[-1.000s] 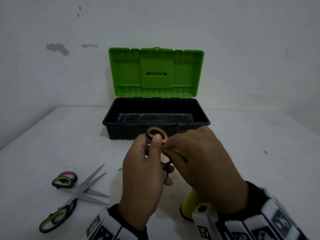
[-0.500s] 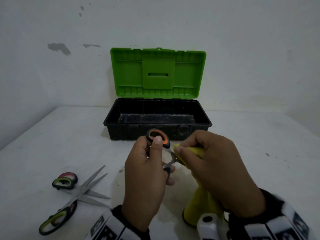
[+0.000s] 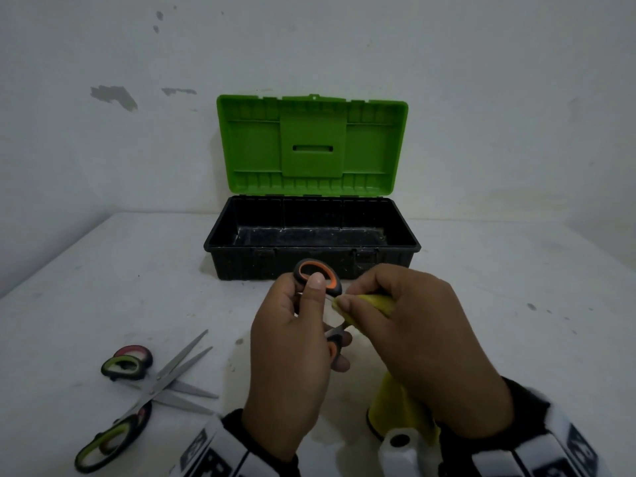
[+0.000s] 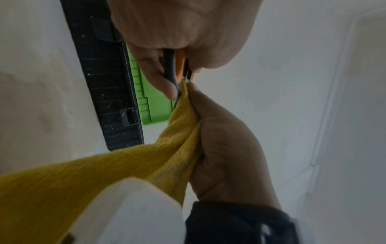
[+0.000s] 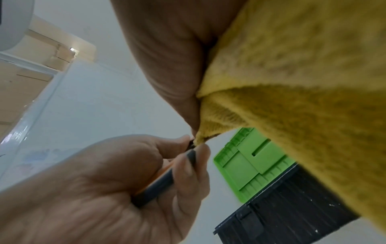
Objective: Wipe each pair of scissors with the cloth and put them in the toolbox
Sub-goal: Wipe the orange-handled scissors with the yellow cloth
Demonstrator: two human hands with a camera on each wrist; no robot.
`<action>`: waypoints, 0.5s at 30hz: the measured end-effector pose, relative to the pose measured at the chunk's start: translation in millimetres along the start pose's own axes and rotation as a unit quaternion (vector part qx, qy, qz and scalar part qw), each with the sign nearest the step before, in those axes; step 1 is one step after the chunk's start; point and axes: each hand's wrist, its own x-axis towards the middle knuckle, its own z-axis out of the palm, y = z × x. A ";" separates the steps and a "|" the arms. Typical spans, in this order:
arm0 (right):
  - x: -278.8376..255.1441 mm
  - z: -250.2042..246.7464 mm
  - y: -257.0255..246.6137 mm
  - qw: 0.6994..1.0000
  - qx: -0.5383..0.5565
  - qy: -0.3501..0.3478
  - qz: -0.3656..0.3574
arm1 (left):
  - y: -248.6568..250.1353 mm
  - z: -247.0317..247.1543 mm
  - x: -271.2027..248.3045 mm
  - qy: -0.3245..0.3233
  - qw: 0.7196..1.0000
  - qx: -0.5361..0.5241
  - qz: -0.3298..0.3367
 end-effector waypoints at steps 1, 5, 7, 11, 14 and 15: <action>0.1 -4.2 1.3 1.000 0.003 0.016 -0.005 | 1.0 -1.4 0.7 0.000 1.000 -0.001 0.001; 5.4 -19.0 2.0 0.996 -0.020 0.029 -0.078 | 5.6 -6.2 4.0 0.000 1.000 -0.010 0.004; 8.9 -15.7 0.2 0.987 -0.069 0.008 -0.142 | 8.3 -6.5 5.3 -0.010 1.000 -0.006 0.010; 11.2 -7.9 5.7 0.958 -0.136 -0.064 -0.243 | 13.6 -9.9 7.6 -0.034 0.999 0.028 0.027; 11.8 -12.2 8.7 0.929 -0.197 -0.079 -0.302 | 15.3 -13.3 8.6 -0.047 0.997 0.050 0.035; 12.3 -14.9 8.5 0.921 -0.213 -0.078 -0.318 | 15.4 -13.5 8.3 -0.052 0.996 0.056 0.037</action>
